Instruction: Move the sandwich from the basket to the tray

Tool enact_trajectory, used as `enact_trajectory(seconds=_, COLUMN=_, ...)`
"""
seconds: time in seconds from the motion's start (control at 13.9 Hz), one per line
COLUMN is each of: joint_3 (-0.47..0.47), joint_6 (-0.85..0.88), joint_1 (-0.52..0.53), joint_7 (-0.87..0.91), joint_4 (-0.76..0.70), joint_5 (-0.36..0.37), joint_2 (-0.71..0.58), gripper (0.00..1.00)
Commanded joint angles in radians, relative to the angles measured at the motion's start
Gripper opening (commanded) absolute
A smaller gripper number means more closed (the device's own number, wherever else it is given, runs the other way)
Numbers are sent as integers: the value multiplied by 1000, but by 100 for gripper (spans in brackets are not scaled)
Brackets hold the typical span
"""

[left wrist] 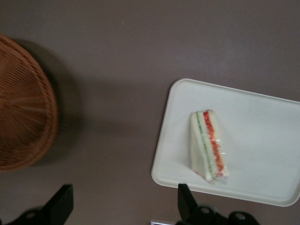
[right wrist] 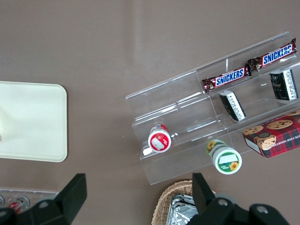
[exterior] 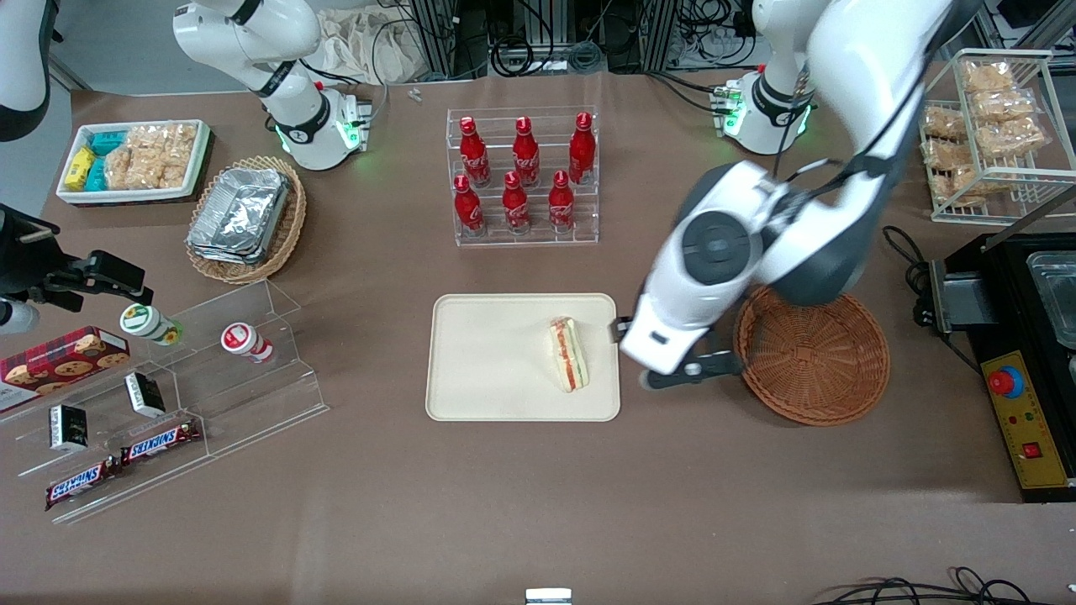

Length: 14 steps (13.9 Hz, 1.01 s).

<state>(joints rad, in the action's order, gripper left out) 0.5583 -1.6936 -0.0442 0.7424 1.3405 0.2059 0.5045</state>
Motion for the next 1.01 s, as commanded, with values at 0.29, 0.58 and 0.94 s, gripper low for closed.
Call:
enact_trajectory(seconds=0.29, joint_3=-267, joint_6=124, joint_1=90, joint_7=-547, joint_4=129, joint_5=-149, joint_2=-246, gripper=100)
enact_trajectory(seconds=0.58, joint_3=-507, joint_6=104, joint_1=41, joint_7=-849, joint_4=270, joint_5=-162, joint_2=-379, gripper=100)
enact_trajectory(seconds=0.94, joint_3=-546, joint_6=114, joint_1=35, joint_7=-1029, joint_4=215, joint_5=-83, joint_2=-351, gripper=100)
